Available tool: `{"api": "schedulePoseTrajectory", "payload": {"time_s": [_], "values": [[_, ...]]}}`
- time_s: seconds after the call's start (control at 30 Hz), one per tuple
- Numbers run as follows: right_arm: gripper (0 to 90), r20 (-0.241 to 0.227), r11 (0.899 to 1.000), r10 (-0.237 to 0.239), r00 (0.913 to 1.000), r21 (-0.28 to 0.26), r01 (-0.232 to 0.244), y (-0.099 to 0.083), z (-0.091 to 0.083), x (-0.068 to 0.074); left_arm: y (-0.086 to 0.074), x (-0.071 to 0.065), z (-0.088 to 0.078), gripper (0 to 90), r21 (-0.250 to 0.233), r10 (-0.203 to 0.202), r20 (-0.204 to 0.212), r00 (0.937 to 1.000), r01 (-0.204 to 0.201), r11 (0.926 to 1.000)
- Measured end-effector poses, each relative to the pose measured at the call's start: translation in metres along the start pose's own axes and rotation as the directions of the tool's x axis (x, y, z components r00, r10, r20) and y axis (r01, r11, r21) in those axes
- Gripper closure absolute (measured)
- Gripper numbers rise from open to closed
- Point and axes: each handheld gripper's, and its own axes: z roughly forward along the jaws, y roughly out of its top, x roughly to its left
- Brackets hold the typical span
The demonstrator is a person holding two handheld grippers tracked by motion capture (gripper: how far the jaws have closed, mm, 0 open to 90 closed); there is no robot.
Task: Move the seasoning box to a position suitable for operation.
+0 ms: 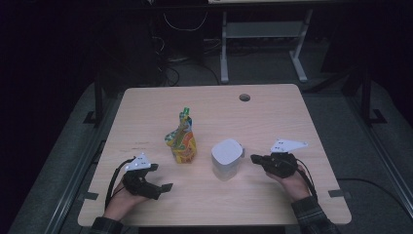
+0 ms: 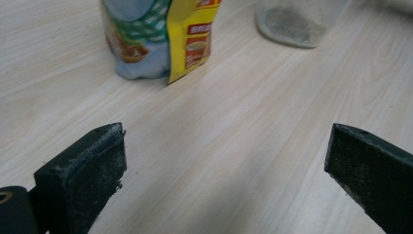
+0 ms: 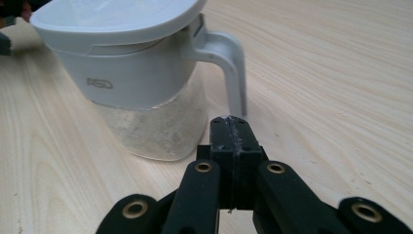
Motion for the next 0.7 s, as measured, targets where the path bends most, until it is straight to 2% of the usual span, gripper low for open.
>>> {"api": "schedulePoseTrajectory", "payload": {"time_s": [0.17, 0.3, 0.4, 0.47, 0.53, 0.6, 0.63, 0.7], "values": [[89.7, 0.013, 1.000, 0.015, 0.9998, -0.007, -0.015, -0.002, -0.004, -0.004, 0.004, -0.009, 0.003, 1.3, -0.005, 0.013, 0.018, 0.9997, -0.013, 0.9999], [89.7, 0.018, 1.000, 0.022, 0.9996, -0.014, -0.022, -0.002, -0.003, -0.006, 0.010, -0.020, 0.003, 4.0, -0.044, 0.022, 0.034, 0.9992, -0.020, 0.9988], [89.7, 0.022, 0.999, 0.029, 0.9993, -0.015, -0.029, -0.002, -0.003, -0.006, 0.011, -0.025, 0.003, 4.0, -0.052, 0.028, 0.039, 0.9989, -0.026, 0.9983], [89.5, 0.025, 1.000, 0.023, 0.9994, -0.013, -0.023, -0.002, -0.001, -0.008, 0.013, -0.028, 0.003, 4.0, -0.051, 0.047, 0.044, 0.9979, -0.045, 0.9977], [73.1, 0.038, 1.000, 0.016, 0.9992, -0.021, -0.016, -0.003, 0.000, -0.009, 0.016, -0.035, 0.005, 4.0, -0.054, 0.055, 0.053, 0.9971, -0.052, 0.9972], [58.1, 0.044, 0.999, 0.031, 0.9986, -0.034, -0.029, -0.004, 0.000, -0.010, 0.019, -0.041, 0.006, 4.0, -0.061, 0.072, 0.063, 0.9955, -0.068, 0.9958], [58.1, 0.044, 0.999, 0.031, 0.9986, -0.034, -0.029, -0.004, 0.000, -0.010, 0.019, -0.041, 0.006, 4.0, -0.061, 0.072, 0.063, 0.9955, -0.068, 0.9958], [42.9, 0.064, 0.999, 0.023, 0.9977, -0.036, -0.021, -0.006, 0.001, -0.012, 0.022, -0.047, 0.009, 4.0, -0.065, 0.080, 0.071, 0.9943, -0.075, 0.9950]]}}
